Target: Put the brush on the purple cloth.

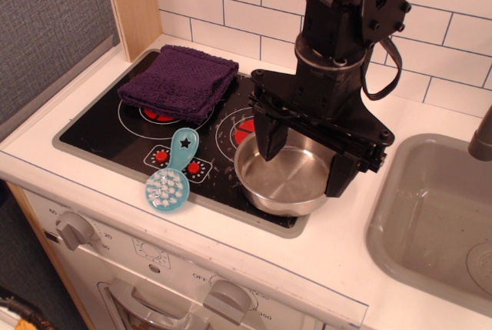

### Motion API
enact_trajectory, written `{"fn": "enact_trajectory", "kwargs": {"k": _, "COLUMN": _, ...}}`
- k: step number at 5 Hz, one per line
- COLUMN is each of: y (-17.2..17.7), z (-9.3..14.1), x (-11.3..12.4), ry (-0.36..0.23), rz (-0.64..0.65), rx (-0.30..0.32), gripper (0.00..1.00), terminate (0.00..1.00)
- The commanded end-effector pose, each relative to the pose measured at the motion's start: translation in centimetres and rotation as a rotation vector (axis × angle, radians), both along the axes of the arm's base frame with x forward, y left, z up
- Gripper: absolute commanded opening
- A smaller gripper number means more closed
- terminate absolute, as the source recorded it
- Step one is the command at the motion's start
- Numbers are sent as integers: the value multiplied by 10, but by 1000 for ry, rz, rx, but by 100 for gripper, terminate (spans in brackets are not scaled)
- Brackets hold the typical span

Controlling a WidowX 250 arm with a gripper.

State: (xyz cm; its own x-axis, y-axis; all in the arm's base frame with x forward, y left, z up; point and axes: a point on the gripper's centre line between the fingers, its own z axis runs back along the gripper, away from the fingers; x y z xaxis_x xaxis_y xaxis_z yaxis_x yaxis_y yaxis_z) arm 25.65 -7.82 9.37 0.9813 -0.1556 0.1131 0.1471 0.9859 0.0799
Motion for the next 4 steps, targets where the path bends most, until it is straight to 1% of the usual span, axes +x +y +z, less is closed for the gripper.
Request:
{"fn": "enact_trajectory", "kwargs": {"k": 1, "y": 0, "z": 0, "x": 0, "ry": 0, "rz": 0, "rx": 0, "gripper": 100, "terminate": 0}}
{"fn": "enact_trajectory", "kwargs": {"k": 2, "y": 29, "z": -6, "x": -11, "ry": 15, "rz": 65, "rx": 6, "gripper": 100, "terminate": 0}}
{"fn": "enact_trajectory", "kwargs": {"k": 3, "y": 62, "z": -7, "x": -24, "ry": 15, "rz": 132, "rx": 7, "gripper": 100, "terminate": 0}}
{"fn": "enact_trajectory", "kwargs": {"k": 4, "y": 96, "z": -11, "x": -38, "ry": 16, "rz": 226, "rx": 10, "gripper": 100, "terminate": 0}}
